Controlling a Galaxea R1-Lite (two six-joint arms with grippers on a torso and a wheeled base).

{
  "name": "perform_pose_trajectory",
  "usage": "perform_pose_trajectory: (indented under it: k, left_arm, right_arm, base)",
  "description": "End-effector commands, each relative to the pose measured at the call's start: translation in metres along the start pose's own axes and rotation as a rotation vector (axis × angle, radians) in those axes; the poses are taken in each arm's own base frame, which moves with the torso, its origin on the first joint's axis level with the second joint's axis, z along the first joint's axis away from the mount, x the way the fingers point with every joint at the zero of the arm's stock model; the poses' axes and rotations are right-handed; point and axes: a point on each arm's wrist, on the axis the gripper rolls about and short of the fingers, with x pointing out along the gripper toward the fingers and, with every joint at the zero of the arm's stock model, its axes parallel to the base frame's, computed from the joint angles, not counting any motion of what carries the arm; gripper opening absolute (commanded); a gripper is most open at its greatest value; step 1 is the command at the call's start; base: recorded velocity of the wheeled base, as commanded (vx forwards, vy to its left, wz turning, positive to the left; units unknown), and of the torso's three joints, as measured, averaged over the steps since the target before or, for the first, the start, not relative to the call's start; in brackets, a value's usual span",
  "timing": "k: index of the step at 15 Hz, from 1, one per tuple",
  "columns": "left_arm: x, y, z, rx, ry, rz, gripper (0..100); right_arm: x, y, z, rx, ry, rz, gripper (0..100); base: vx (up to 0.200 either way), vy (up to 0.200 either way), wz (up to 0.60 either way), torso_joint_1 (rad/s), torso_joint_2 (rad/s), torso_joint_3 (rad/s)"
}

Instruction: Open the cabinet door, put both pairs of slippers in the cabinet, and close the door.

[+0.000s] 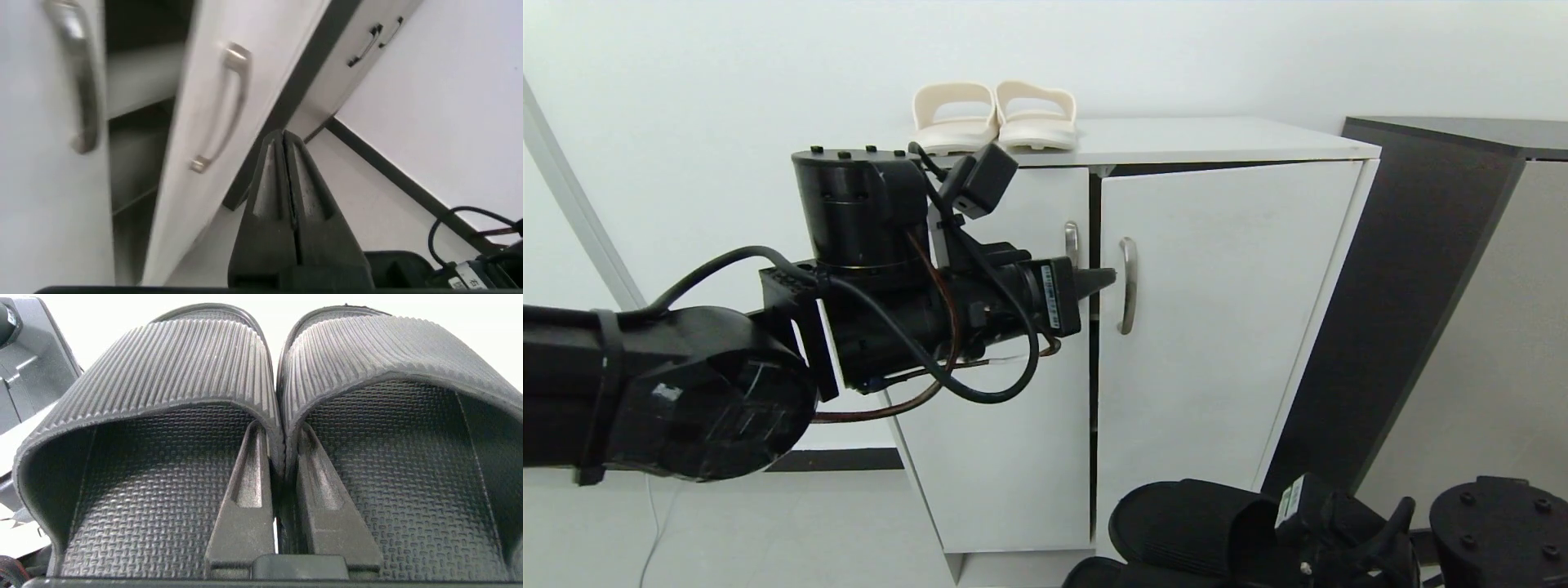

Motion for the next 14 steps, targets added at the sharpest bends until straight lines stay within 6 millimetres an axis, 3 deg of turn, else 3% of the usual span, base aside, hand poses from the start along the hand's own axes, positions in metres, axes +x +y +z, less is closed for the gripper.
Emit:
perform_pose_trajectory:
  k: [1, 4, 14]
  left_arm:
    - [-0.002, 0.011, 0.004, -0.008, -0.006, 0.014, 0]
    - [0.004, 0.025, 0.004, -0.014, -0.006, 0.045, 0]
    - [0.044, 0.043, 0.011, -0.007, -0.036, 0.043, 0]
  right_arm:
    - [-0.001, 0.0, 0.001, -0.001, -0.005, 0.0, 0]
    - [-0.002, 0.0, 0.001, -0.001, -0.009, 0.0, 0]
    - [-0.002, 0.0, 0.0, -0.002, -0.005, 0.0, 0]
  base:
    - [0.0, 0.0, 0.0, 0.0, 0.0, 0.0]
    - [0.0, 0.0, 0.0, 0.0, 0.0, 0.0]
    - [0.0, 0.0, 0.0, 0.0, 0.0, 0.0]
